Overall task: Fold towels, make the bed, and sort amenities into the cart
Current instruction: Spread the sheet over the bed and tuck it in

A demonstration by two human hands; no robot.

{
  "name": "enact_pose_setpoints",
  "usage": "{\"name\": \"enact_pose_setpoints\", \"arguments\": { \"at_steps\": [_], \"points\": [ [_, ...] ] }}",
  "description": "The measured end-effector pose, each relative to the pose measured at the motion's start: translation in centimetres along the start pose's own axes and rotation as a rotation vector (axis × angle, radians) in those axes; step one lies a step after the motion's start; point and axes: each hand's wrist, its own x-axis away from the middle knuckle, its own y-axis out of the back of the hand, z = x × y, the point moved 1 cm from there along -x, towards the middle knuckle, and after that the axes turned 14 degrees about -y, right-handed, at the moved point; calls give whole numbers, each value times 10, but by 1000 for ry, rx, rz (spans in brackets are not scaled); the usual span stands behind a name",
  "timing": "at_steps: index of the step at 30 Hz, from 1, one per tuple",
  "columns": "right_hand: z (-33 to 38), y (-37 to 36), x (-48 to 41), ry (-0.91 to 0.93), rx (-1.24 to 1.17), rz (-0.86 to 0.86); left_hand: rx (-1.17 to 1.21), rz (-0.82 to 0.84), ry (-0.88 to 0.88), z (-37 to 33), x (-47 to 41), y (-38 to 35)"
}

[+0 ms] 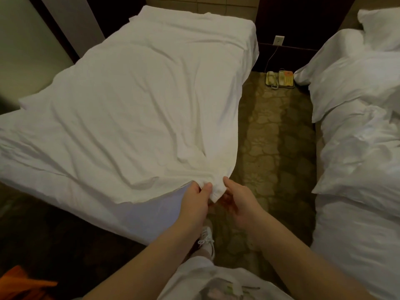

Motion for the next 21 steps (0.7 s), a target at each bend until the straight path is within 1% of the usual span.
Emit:
{"name": "enact_pose_setpoints", "arguments": {
  "at_steps": [3, 4, 6, 10, 12, 14, 16, 21],
  "points": [
    [28, -9, -18, -102, -125, 49, -37, 13, -35, -2, -29, -7],
    [41, -14, -26, -118, -121, 52, -38, 21, -40, -3, -42, -11],
    [69, -24, -45, -115, -58, 0, -32, 34, -40, -8, -71, -17],
    [131, -48, -79, -56, 29, -113, -114, 38, -76, -34, -137, -26],
    [162, -59, -87, -32, 21, -119, -155, 11, -120, -52, -169, -27],
    [194, -69, -93, 29, -6, -122, -170, -19, -144, -71, -203, -27],
    [223, -76, -103, 83, -41, -128, -166, -15, -163, -87, -235, -30],
    [273, -80, -128, 154, 91, -126, -222, 42, -242, -118, -293, -57]
  ]
}}
